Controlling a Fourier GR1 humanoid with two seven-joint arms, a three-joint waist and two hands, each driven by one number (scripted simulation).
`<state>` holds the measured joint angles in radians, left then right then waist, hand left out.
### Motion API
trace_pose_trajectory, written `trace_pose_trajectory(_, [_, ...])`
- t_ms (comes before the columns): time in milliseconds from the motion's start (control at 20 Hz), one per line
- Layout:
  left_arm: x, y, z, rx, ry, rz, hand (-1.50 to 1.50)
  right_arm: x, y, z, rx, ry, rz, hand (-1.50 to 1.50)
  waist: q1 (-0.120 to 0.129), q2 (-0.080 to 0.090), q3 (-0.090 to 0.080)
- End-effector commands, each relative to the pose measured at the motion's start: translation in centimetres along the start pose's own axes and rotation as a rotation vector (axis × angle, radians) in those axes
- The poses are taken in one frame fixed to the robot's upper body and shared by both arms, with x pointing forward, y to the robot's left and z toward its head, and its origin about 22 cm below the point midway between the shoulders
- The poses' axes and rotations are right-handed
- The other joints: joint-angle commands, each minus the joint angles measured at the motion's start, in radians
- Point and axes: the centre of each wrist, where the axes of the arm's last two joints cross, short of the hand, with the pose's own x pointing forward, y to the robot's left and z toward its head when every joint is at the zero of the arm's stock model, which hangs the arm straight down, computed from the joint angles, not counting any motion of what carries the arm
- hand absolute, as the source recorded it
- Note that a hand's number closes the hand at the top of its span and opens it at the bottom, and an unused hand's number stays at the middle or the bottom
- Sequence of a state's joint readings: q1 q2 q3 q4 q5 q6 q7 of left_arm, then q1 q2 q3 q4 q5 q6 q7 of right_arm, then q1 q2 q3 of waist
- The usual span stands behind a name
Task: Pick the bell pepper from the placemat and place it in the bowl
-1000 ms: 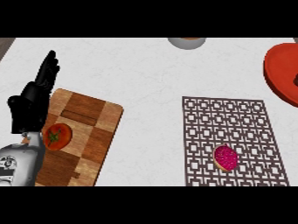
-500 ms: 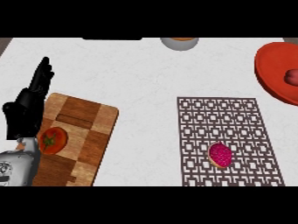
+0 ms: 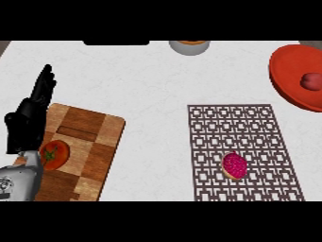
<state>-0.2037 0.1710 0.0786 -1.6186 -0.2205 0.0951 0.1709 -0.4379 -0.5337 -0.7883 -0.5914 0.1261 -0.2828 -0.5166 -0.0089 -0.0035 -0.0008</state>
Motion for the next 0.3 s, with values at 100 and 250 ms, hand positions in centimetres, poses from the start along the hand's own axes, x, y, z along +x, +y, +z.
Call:
trace_pose_trajectory(100, [0.1,-0.1,0.7,-0.011,-0.001,0.006,0.0,-1.1,-1.1,2.9,0.019,-0.017,-0.019,-1.5,0.006,0.002,0.001])
trace_pose_trajectory(250, [-1.3,-0.6,0.1,0.0,-0.012,-0.002,0.0,-2.0,0.3,6.0,0.026,-0.012,-0.027,-1.5,0.004,0.002,0.0])
